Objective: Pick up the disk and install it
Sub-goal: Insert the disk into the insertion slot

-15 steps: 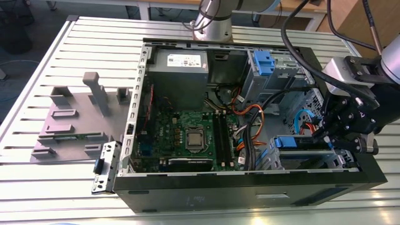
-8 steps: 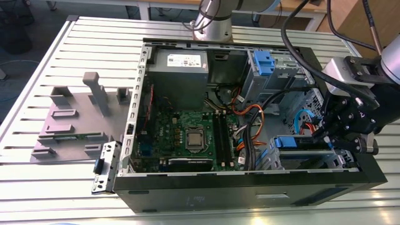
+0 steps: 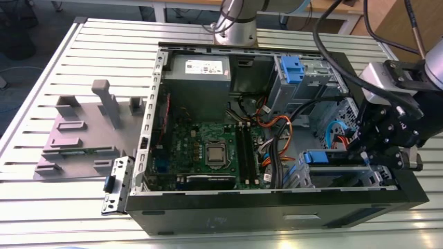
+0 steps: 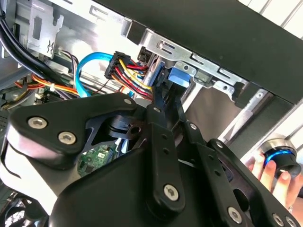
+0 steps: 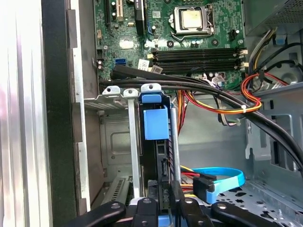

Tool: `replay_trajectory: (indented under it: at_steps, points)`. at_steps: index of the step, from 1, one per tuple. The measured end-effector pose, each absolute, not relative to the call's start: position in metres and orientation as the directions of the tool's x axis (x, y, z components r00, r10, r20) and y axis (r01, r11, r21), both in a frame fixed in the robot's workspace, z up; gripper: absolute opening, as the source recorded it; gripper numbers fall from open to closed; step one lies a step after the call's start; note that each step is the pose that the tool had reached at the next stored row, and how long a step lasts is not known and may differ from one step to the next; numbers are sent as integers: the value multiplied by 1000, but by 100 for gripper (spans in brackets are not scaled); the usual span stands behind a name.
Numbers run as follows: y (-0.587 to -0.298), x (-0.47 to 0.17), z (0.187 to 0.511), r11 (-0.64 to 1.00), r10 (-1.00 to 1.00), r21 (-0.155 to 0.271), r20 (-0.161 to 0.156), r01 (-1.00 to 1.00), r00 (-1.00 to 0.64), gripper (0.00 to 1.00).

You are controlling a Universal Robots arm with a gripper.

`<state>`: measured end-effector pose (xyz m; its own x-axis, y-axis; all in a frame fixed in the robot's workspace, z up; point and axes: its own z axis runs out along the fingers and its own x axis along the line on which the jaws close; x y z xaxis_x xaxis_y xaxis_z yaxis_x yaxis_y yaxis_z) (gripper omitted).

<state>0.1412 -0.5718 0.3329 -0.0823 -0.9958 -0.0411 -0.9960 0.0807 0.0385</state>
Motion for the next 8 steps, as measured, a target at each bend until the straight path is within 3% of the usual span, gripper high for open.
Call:
replay_trajectory:
  at_steps: [8]
  points:
    - [-572,141,340,75,-995,40,-62,-996,-77,24]
